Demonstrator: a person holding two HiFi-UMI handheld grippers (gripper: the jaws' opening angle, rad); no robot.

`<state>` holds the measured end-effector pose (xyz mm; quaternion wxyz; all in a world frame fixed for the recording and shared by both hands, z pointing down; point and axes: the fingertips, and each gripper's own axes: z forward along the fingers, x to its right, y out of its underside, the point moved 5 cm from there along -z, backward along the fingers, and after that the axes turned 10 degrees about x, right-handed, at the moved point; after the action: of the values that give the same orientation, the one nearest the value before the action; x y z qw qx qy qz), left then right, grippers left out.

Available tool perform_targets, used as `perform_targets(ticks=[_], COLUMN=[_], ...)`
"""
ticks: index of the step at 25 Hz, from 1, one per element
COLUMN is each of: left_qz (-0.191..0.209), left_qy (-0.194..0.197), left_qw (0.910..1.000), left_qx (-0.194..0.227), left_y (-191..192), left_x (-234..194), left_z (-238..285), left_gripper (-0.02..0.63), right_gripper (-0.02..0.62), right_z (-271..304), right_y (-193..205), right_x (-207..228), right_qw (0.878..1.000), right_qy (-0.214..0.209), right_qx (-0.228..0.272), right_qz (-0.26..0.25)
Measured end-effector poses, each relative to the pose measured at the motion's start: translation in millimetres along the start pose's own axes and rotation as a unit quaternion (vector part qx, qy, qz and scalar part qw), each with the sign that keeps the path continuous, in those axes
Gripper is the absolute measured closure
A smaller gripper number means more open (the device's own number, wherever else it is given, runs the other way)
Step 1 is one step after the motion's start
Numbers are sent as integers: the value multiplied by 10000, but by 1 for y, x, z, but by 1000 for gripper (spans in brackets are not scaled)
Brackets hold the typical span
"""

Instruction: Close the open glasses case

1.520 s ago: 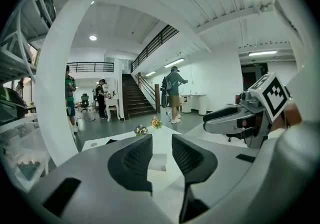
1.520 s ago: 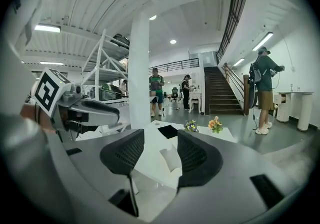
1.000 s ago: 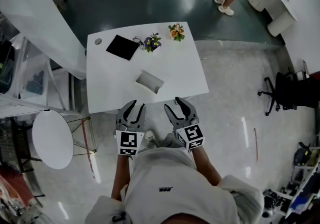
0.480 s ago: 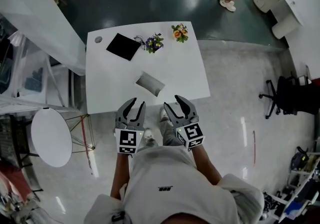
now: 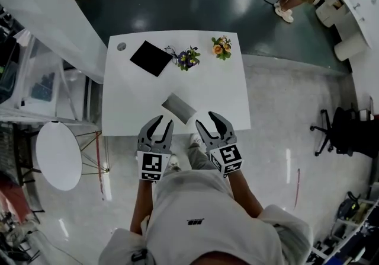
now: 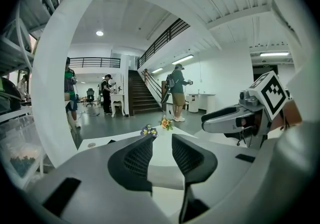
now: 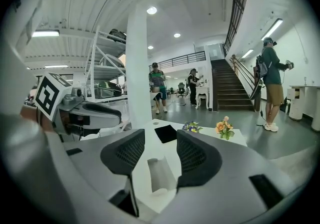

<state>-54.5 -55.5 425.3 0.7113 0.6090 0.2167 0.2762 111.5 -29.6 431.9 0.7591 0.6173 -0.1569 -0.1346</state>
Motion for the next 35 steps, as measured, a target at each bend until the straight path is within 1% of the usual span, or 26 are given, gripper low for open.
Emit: perform_targets(ticks=[11, 23, 30, 35], left_qz=[-128, -178, -173, -236], left_qy=[-410, -1036, -1051, -964], left_qw=[9989, 9926, 9905, 9896], left_qx=[-196, -611, -867, -1044], left_y=[17, 39, 53, 68], left_x=[-3, 2, 6, 4], left_z=[48, 83, 103, 115], left_gripper=[472, 483, 489, 494], right_gripper=[394, 400, 400, 403], right_z=[38, 71, 85, 94], right_y=[8, 34, 48, 60], right_x=[54, 91, 103, 111], right_qw=[9986, 9918, 9884, 9873], right_qy=[-466, -1195, -1388, -1364], right_qx=[-229, -440, -592, -777], right_qz=[34, 129, 192, 234])
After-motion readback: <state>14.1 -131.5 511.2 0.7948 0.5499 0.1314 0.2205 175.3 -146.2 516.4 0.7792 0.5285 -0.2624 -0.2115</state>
